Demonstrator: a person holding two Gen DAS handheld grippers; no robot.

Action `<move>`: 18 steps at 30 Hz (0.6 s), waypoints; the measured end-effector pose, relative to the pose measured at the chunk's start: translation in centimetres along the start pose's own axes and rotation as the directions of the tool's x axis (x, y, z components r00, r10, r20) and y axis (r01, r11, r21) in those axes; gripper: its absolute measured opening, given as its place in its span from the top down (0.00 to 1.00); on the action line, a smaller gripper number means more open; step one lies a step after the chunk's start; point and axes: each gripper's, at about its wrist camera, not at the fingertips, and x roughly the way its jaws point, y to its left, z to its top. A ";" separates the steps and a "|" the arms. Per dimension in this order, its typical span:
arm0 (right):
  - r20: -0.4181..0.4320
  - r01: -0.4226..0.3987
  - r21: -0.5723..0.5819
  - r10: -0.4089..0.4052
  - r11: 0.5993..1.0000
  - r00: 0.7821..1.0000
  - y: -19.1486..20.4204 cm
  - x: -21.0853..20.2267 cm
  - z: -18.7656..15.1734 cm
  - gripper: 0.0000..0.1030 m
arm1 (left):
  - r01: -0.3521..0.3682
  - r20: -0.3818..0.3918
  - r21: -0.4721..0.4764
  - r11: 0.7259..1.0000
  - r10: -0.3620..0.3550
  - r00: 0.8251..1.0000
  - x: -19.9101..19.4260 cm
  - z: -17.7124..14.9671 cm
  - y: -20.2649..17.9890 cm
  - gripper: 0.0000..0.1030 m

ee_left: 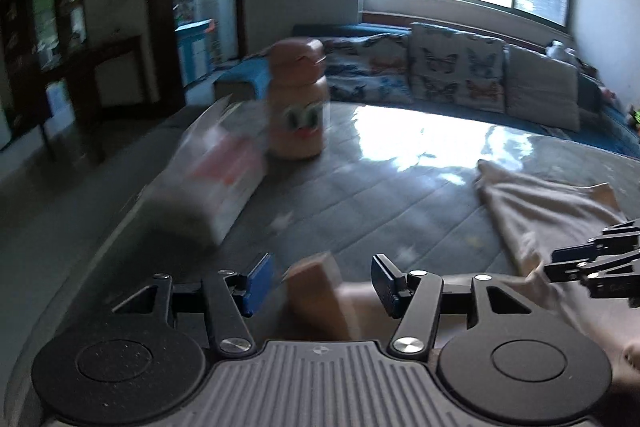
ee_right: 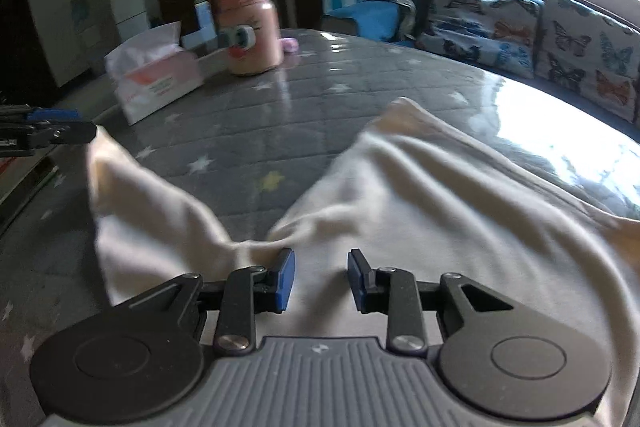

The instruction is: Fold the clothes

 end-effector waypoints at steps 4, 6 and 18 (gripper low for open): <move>0.002 -0.015 -0.030 0.015 0.999 1.000 1.5 -0.2 -0.5 0.67 | 0.011 -0.035 -0.050 0.999 -0.012 0.999 -0.1 -1.9 1.0 0.43; 0.003 -0.018 -0.036 0.018 0.999 1.000 1.8 -0.4 -0.6 0.67 | 0.022 -0.034 -0.067 0.997 -0.024 0.999 -0.2 -2.4 1.2 0.43; 0.013 -0.038 -0.047 0.039 0.998 0.999 3.0 -2.9 -1.4 0.56 | -0.013 -0.047 -0.104 0.995 0.008 0.999 0.5 -3.1 3.1 0.43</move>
